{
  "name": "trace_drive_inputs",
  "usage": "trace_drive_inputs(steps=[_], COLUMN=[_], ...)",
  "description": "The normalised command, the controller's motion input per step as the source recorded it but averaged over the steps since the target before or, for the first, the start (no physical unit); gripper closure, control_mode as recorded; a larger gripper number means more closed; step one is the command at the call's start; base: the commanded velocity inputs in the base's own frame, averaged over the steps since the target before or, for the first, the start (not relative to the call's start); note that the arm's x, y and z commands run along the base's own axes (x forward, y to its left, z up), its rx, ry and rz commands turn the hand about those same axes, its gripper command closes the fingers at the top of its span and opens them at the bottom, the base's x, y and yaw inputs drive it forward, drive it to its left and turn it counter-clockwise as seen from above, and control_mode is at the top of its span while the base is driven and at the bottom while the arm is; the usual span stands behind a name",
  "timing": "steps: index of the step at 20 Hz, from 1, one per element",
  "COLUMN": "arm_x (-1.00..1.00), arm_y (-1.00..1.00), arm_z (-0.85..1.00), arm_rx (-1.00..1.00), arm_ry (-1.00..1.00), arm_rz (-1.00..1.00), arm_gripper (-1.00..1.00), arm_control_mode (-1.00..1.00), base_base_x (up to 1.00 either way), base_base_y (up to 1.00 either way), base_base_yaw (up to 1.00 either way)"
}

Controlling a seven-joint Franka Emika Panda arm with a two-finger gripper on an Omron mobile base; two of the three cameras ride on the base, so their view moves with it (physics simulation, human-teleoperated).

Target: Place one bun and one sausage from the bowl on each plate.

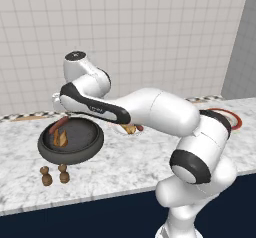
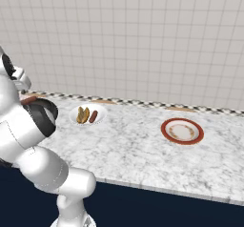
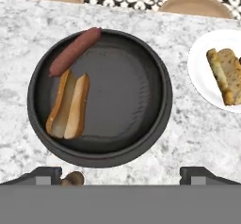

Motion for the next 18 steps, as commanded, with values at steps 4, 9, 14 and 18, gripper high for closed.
trace_drive_inputs(steps=[4,9,14,18], arm_x=[-0.39,0.07,0.43,0.26], arm_y=[0.57,0.15,0.51,0.02], arm_z=[-0.91,-0.88,-0.28,-0.23], arm_rx=[0.2,0.06,-0.06,0.0], arm_ry=[0.37,0.13,-0.04,0.0], arm_rz=[-0.09,-0.02,0.0,0.0], arm_gripper=[-1.0,-1.0,-1.0,-1.0], arm_control_mode=[-1.0,-1.0,-1.0,-1.0], base_base_x=[0.0,0.0,0.0,0.0], base_base_y=[0.0,0.0,0.0,0.0], base_base_yaw=[0.0,0.0,0.0,0.0])
